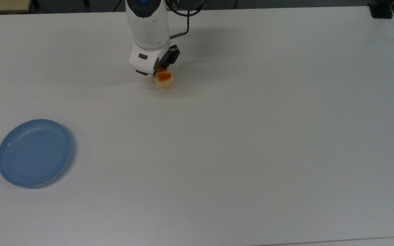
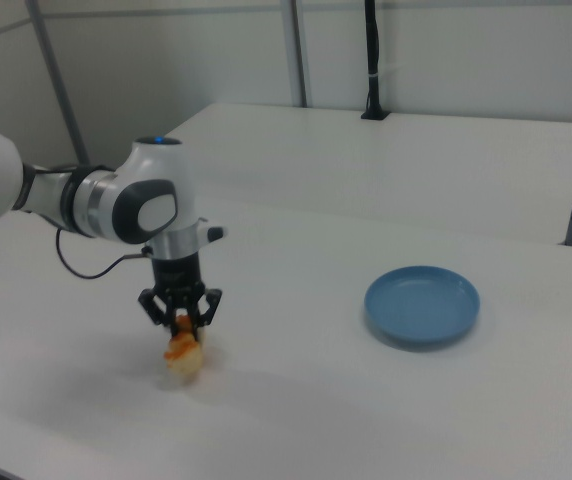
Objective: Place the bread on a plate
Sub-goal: 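Carry the held bread roll over to the light-blue plate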
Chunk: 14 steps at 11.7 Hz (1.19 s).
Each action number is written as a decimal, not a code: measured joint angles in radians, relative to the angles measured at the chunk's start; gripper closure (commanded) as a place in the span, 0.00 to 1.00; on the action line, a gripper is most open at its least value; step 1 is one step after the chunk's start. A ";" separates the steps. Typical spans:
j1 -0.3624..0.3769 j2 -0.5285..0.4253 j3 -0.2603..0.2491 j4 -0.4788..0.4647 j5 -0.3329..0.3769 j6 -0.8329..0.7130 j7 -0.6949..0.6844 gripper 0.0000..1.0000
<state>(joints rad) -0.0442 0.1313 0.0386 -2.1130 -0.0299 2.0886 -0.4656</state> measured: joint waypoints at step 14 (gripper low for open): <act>-0.216 0.371 -0.106 0.746 0.030 -0.133 0.362 0.70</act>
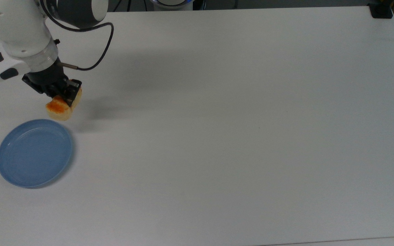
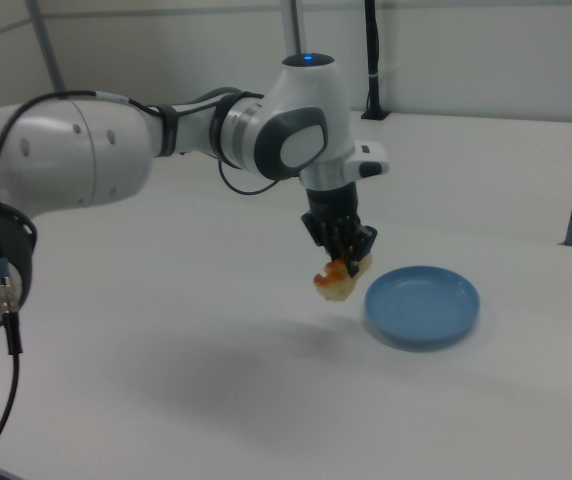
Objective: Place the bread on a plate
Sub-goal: 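Carry the held bread roll over to the light-blue plate, then lower the bread roll onto the plate and open the gripper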
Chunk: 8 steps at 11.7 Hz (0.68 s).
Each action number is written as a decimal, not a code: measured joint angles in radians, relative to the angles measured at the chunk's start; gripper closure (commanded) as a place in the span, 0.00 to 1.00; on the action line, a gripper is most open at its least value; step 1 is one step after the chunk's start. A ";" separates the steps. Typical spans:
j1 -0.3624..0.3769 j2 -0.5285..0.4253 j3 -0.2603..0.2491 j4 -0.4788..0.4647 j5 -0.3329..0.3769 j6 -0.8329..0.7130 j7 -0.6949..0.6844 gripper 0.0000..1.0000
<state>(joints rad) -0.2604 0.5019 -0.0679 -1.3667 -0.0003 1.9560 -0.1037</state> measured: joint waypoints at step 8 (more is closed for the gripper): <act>-0.040 0.163 -0.039 0.094 0.000 0.283 0.231 0.70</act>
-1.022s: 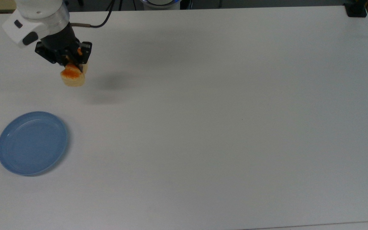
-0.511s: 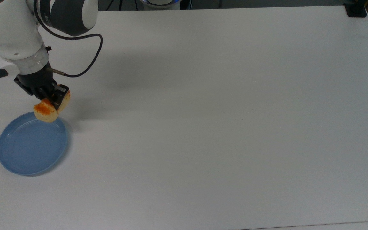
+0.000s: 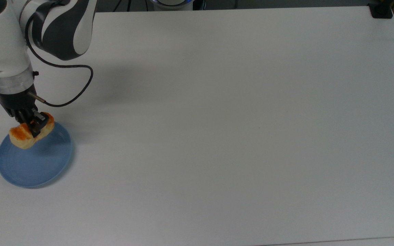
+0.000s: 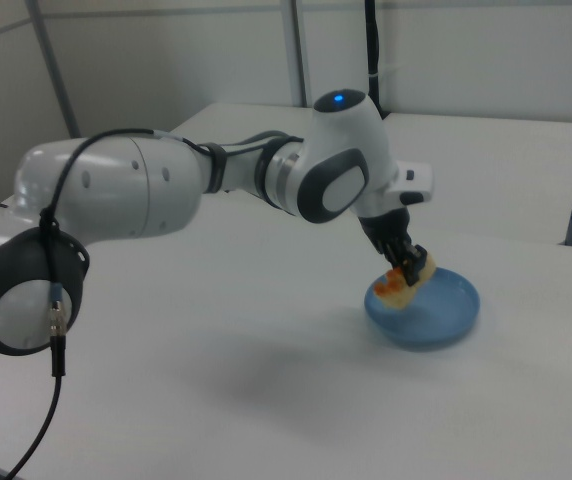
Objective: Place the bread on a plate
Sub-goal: 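Lower the bread roll onto the plate and open the gripper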
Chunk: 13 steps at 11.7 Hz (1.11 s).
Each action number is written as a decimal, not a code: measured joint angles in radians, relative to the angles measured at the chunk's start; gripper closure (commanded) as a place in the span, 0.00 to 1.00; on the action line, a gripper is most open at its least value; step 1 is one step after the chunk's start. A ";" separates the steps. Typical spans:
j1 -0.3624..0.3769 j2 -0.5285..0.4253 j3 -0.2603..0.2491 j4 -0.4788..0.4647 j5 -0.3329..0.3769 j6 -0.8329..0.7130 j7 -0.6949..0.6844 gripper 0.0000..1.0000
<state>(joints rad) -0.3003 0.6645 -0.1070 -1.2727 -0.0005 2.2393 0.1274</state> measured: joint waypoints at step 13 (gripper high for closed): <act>-0.018 0.076 -0.014 0.015 -0.003 0.072 0.154 0.15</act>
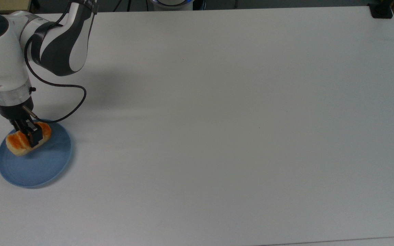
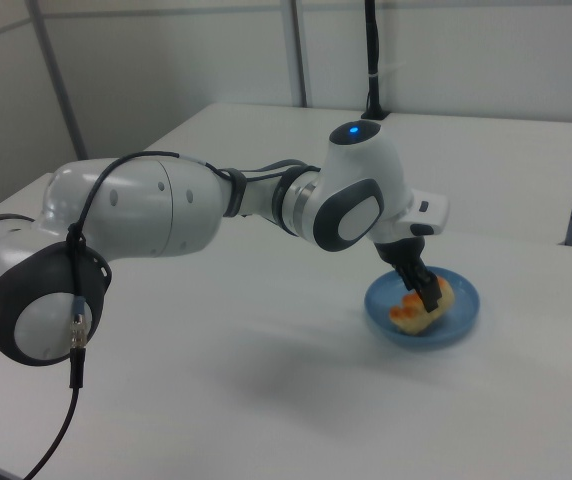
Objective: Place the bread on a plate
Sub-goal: 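Lower the bread roll onto the plate and open the gripper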
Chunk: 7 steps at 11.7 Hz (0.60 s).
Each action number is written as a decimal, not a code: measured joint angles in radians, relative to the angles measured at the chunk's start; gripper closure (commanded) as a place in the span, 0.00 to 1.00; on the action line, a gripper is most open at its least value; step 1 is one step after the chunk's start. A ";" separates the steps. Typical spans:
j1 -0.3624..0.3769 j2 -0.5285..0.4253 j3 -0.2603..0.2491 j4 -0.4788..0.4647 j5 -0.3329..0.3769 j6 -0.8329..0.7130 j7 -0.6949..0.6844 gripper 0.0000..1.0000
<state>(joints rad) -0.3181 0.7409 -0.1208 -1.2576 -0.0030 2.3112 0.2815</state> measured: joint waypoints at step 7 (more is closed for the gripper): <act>0.000 -0.002 0.000 0.020 0.000 0.002 0.022 0.12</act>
<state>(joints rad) -0.3181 0.7387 -0.1208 -1.2375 -0.0034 2.3133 0.3036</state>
